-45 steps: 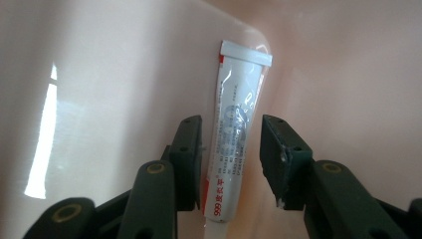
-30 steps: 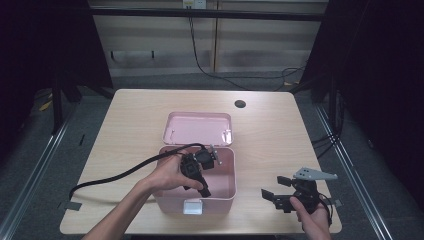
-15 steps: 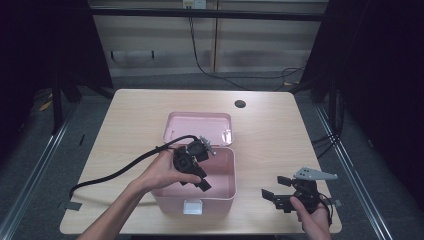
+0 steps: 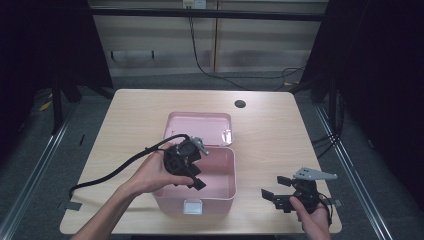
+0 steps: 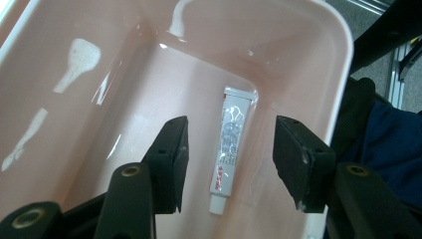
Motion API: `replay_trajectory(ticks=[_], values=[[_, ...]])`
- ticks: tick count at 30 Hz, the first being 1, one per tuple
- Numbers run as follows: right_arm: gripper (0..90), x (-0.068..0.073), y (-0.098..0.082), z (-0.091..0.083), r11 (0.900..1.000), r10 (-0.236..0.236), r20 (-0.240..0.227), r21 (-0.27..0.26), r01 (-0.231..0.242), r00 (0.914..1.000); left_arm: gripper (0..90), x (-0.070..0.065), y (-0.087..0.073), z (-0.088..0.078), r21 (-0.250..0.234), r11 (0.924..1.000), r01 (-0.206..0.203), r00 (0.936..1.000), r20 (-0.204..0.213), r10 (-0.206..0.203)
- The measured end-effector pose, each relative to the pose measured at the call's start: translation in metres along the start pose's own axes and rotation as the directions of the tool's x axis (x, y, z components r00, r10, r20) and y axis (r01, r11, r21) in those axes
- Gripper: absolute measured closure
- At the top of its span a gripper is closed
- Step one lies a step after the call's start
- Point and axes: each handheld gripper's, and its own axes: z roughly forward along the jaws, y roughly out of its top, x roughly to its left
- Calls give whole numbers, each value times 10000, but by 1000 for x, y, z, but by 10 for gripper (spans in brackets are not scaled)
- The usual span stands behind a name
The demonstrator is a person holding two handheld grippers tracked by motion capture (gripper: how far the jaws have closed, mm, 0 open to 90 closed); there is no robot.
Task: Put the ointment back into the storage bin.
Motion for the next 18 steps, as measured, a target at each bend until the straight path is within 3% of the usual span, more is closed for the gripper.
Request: replay_trajectory(ticks=[4, 9, 11, 12, 13, 14, 18], values=[[144, 0, 0, -1, 10000, 26, 26, -14, -26, 10000, 480, 0, -8, -14, -646, 9979, -43, 9991, -435, 15], [144, 0, 0, -1, 10000, 39, 56, 4, -39, 10000, 465, 9, -26, -29, -992, 9940, 456, 9976, -475, -505], [144, 0, 0, 0, 10000, 7, 43, -6, -7, 10000, 462, 13, -34, -33, -1073, 9930, 485, 9976, -431, -534], [144, 0, 0, 0, 10000, -15, 58, 10, 15, 10000, 461, 14, -36, -35, -1232, 9908, 558, 9969, -476, -621], [144, 0, 0, 0, 10000, -3, 63, 15, 3, 10000, 461, 13, -41, -36, -1658, 9831, 771, 9946, -556, -874], [144, 1, 0, 1, 10000, 45, 36, 22, -45, 10000, 461, 17, -46, -40, -1793, 9809, 749, 9951, -507, -853], [144, 1, 0, 1, 10000, 73, 59, 29, -74, 10000, 457, 20, -54, -47, -1896, 9789, 767, 9909, -947, -959]])
